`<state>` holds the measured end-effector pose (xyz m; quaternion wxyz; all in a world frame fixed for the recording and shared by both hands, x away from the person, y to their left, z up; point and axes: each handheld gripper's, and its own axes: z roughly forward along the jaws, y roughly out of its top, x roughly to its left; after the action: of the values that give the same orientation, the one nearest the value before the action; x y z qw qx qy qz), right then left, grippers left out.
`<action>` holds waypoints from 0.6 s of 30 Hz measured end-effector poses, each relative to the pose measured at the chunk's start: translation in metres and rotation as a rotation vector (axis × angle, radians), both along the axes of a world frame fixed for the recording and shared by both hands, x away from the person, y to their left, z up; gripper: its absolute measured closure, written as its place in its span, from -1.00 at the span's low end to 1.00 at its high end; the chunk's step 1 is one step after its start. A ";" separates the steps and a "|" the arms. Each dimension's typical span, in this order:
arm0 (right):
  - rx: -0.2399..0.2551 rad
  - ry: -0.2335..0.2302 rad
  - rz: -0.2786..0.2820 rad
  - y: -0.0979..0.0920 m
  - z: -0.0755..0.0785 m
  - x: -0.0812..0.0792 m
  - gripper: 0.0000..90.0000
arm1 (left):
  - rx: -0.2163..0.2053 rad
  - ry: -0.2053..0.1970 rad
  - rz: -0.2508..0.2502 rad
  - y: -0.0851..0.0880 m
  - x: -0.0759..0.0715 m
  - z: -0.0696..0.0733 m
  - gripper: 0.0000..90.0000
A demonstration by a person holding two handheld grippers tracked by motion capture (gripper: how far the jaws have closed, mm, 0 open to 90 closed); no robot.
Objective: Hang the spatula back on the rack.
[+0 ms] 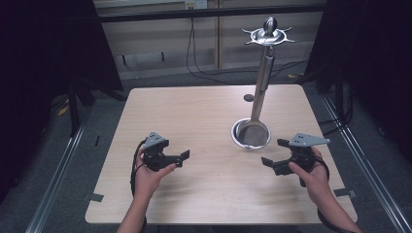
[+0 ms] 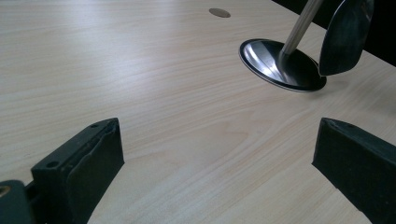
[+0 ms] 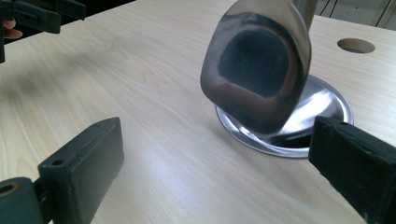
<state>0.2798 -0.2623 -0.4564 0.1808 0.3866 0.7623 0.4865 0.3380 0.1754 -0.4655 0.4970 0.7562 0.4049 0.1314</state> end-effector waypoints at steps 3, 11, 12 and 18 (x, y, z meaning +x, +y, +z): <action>0.000 0.007 -0.009 -0.003 -0.002 -0.002 -0.93 | -0.002 0.004 0.006 0.000 0.000 -0.001 -0.97; -0.003 0.022 -0.025 -0.013 -0.009 -0.007 -0.93 | 0.006 0.004 0.000 0.002 0.000 -0.001 -0.97; -0.003 0.021 -0.029 -0.014 -0.010 -0.007 -0.93 | 0.013 0.000 -0.002 0.002 0.000 -0.002 -0.97; 0.001 0.033 -0.044 -0.023 -0.018 -0.013 -0.93 | 0.017 -0.004 0.003 0.004 0.000 -0.002 -0.96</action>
<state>0.2670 -0.2854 -0.4740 0.1786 0.4112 0.7563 0.4765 0.3379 0.1789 -0.4671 0.4911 0.7596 0.4038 0.1368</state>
